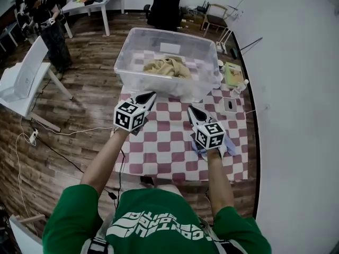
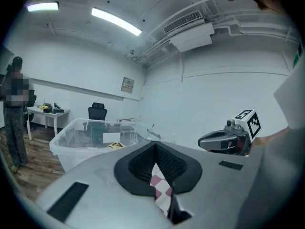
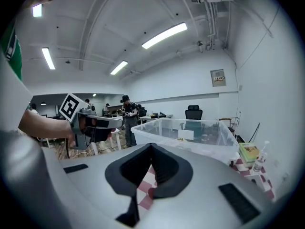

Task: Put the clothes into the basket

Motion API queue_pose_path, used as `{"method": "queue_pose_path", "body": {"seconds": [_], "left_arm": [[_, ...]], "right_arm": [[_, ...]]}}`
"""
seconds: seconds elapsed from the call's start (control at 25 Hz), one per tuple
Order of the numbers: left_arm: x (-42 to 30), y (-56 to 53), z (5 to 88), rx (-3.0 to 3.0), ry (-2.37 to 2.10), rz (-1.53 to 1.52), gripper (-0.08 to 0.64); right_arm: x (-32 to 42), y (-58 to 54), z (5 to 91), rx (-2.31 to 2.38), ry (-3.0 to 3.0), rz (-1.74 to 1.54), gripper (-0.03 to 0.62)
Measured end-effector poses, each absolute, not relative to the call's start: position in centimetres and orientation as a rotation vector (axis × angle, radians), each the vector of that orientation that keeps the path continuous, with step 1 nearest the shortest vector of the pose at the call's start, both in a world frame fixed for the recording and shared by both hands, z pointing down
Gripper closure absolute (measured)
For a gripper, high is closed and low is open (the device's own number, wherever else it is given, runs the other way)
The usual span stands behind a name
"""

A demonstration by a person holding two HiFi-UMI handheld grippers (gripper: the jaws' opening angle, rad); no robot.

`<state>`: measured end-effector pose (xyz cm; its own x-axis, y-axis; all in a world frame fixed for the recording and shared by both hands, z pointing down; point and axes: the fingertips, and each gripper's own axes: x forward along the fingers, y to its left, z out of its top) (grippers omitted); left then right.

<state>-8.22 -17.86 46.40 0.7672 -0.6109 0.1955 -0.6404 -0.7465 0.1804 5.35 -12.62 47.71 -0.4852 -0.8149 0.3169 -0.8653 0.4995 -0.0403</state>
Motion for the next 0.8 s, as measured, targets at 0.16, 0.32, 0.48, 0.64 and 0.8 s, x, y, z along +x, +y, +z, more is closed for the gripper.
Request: {"method": "queue_pose_path", "body": {"seconds": [0.16, 0.32, 0.48, 0.64, 0.8], "left_arm": [[-8.3, -16.0, 47.5, 2.716, -0.964, 0.179, 0.557], [-8.3, -14.8, 48.3, 2.710, -0.950, 0.182, 0.557], [-8.5, -14.1, 48.8, 2.715, -0.945, 0.194, 0.557], [-8.6, -13.2, 48.7, 2.716, -0.929, 0.157, 0.557], [-8.4, -12.3, 49.4, 2.725, -0.912, 0.176, 0.557]], "right_arm": [[5.4, -10.5, 49.0, 1.450, -2.478, 0.329, 0.584], [5.7, -9.3, 50.0, 1.479, -2.444, 0.359, 0.584], [5.7, -8.5, 50.4, 1.479, -2.437, 0.360, 0.584], [5.7, -7.3, 50.7, 1.495, -2.431, 0.366, 0.584], [6.4, -5.9, 51.3, 1.520, -2.411, 0.370, 0.584]]}}
